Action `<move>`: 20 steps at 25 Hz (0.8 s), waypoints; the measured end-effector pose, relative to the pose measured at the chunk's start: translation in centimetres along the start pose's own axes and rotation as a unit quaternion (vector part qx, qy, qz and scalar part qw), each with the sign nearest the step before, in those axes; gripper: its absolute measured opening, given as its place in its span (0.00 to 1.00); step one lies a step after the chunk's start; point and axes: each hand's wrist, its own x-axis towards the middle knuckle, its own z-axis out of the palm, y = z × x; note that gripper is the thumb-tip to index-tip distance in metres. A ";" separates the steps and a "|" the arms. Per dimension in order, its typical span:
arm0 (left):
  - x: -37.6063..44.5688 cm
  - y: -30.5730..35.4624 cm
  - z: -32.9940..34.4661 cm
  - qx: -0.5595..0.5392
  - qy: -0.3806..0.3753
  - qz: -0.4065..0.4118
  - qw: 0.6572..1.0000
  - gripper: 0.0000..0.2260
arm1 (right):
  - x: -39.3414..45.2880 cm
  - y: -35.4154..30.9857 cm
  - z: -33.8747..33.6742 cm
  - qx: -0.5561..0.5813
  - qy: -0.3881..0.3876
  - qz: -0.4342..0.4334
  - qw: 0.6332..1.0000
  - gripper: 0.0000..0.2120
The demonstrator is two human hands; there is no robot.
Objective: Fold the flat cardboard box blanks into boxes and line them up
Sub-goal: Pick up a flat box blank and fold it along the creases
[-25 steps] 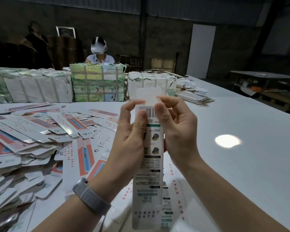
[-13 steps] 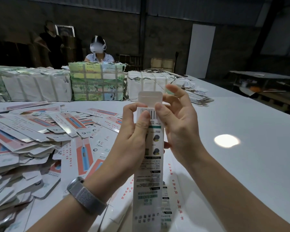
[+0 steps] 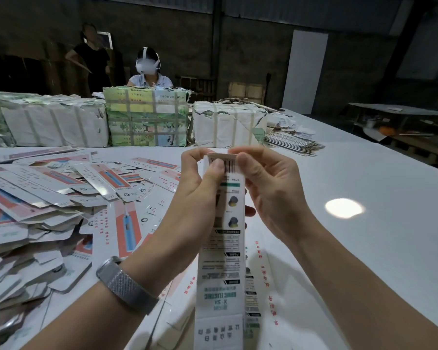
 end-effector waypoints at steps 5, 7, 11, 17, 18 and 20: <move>0.2 -0.4 -0.2 0.076 0.012 0.055 0.996 0.09 | 0.3 -0.3 0.0 0.007 -0.010 0.024 1.000 0.05; 0.1 -0.5 -0.1 0.123 0.015 0.090 0.988 0.14 | 0.3 -0.6 0.0 0.017 -0.019 0.046 0.999 0.06; 0.1 -0.9 -0.2 0.156 0.008 0.130 0.979 0.14 | 0.3 -1.1 0.2 0.013 -0.029 0.060 0.998 0.07; -0.2 -0.9 -0.4 0.166 -0.005 0.160 0.973 0.13 | 0.5 -1.9 0.0 0.011 -0.032 0.042 0.999 0.08; -0.2 -0.9 -0.3 0.165 -0.006 0.162 0.973 0.13 | 0.6 -2.0 -0.2 0.005 -0.037 0.041 0.998 0.08; -0.4 -0.7 -0.1 0.145 -0.012 0.164 0.976 0.09 | 0.7 -2.2 -0.5 -0.016 -0.052 0.039 0.998 0.08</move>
